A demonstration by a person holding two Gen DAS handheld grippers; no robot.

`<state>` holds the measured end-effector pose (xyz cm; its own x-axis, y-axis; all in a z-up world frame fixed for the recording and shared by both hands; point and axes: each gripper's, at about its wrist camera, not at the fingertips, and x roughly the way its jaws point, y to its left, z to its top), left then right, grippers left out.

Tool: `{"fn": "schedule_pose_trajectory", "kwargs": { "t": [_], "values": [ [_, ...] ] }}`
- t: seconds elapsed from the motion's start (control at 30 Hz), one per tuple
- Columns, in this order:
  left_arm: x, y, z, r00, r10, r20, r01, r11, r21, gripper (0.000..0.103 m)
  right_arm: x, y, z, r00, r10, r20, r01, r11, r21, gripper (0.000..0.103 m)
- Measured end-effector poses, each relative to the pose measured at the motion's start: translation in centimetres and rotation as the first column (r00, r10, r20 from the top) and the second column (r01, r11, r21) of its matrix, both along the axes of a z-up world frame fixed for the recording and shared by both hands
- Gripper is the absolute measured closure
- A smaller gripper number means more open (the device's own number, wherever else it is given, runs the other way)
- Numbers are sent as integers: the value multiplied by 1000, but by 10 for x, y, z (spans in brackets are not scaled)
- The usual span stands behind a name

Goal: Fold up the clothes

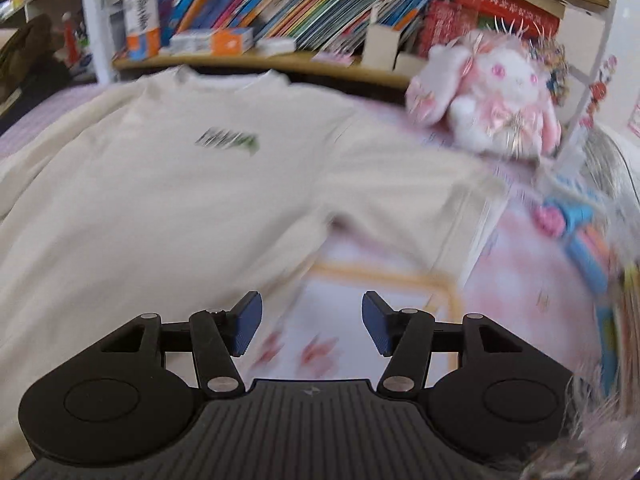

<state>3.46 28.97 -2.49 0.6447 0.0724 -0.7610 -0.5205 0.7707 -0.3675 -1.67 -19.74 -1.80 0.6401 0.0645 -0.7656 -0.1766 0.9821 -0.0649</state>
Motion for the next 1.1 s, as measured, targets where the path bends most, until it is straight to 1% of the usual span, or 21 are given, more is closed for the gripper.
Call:
{"fn": "schedule_pose_trajectory", "kwargs": {
  "t": [0.03,0.13,0.17,0.2,0.23,0.27,0.3,0.33,0.37,0.47,0.57,0.67,0.7,0.8,0.83,0.93,1.0,1.1],
  "values": [
    [3,6,-4,1000,-3,-3,2,1000,-16,59,-13,11,-1,1000,-13,-8,13,1000,-7,50],
    [8,21,-10,999,-16,46,19,997,-75,59,-34,34,-1,996,-83,-32,83,997,-12,49],
    [12,24,-12,998,-30,51,35,996,-82,61,-39,41,-2,994,-106,-39,105,994,-18,49],
    [15,27,-13,997,-45,56,50,995,-88,65,-44,48,-2,991,-128,-46,127,992,-25,49],
    [19,28,-14,997,-58,53,62,994,-86,79,-49,52,-3,987,-151,-51,149,988,-33,49],
    [21,31,-16,997,-63,52,67,993,-93,90,-52,56,-5,983,-174,-61,172,984,-37,49],
    [24,34,-17,996,-67,51,72,992,-100,93,-56,60,-7,978,-197,-71,194,980,-42,49],
    [26,37,-19,996,-72,50,77,991,-107,99,-60,64,-9,973,-215,-80,211,976,-51,49],
    [29,42,-18,995,-78,56,84,991,-108,100,-64,67,-11,969,-233,-88,228,972,-61,49],
    [45,69,-1,991,-83,106,89,995,-53,101,-72,74,-13,955,-281,-96,274,959,-78,49],
    [84,93,21,985,-124,119,115,990,77,101,-75,75,-13,943,-317,-103,309,947,-81,49],
    [123,117,44,978,-166,126,138,969,206,103,-74,74,-12,933,-342,-109,334,939,-85,46],
    [134,121,48,976,-176,125,143,961,236,103,-73,73,-12,930,-350,-114,341,936,-89,46],
    [166,126,54,972,-221,80,183,925,334,103,-71,75,-11,925,-359,-125,347,932,-104,46],
    [175,127,53,972,-225,61,190,916,354,103,-70,76,-10,924,-360,-128,348,931,-108,46],
    [195,133,40,977,-213,-19,203,901,384,103,-69,76,-10,917,-372,-143,360,927,-100,46],
    [202,137,26,978,-194,-74,207,900,384,103,-70,77,-9,914,-377,-151,366,926,-96,46],
    [204,140,16,976,-200,-81,216,895,390,103,-71,78,-9,912,-379,-160,368,925,-91,46]
  ]
}}
